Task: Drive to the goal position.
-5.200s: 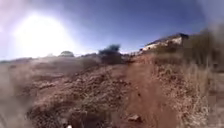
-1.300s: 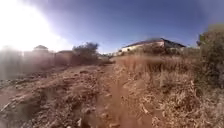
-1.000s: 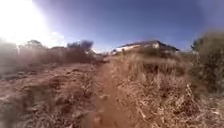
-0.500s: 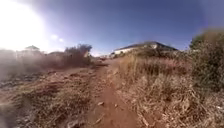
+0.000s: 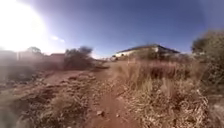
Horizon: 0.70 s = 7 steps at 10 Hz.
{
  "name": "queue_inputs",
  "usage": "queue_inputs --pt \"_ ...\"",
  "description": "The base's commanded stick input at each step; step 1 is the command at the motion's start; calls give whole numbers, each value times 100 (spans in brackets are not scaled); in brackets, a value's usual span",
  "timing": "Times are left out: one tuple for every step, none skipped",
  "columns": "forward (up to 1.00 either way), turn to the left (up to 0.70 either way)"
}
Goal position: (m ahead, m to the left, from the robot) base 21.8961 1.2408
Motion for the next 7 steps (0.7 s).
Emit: queue_inputs --pt "50 0" --pt "50 0" --pt "50 0" --pt "50 0" --pt "50 0" --pt "50 0" --pt "50 0"
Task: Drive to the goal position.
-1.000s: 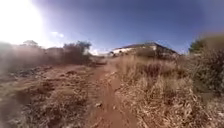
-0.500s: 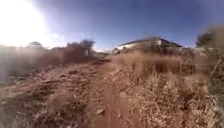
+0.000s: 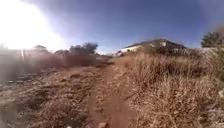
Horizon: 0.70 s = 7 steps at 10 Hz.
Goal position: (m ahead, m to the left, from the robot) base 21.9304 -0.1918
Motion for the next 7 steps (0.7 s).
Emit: queue_inputs --pt "50 0" --pt "50 0" --pt "50 0" --pt "50 0" --pt "50 0" --pt "50 0" --pt "50 0"
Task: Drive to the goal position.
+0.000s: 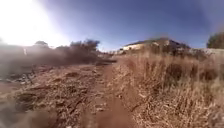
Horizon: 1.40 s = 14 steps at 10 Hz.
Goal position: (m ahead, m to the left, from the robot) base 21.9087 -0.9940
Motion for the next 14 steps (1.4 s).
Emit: queue_inputs --pt "50 0" --pt "50 0" --pt "50 0" --pt "50 0" --pt "50 0" --pt "50 0" --pt "50 0" --pt "50 0" --pt "50 0" --pt "50 0" --pt "50 0" --pt "50 0" --pt "50 0" --pt "50 0"
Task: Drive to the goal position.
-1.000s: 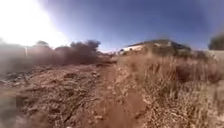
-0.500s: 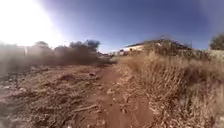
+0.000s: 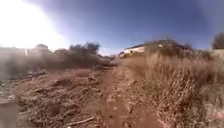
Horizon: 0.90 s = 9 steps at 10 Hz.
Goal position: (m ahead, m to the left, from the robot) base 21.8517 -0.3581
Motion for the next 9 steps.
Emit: queue_inputs --pt "50 0" --pt "50 0" --pt "50 0" --pt "50 0" --pt "50 0" --pt "50 0" --pt "50 0" --pt "50 0" --pt "50 0"
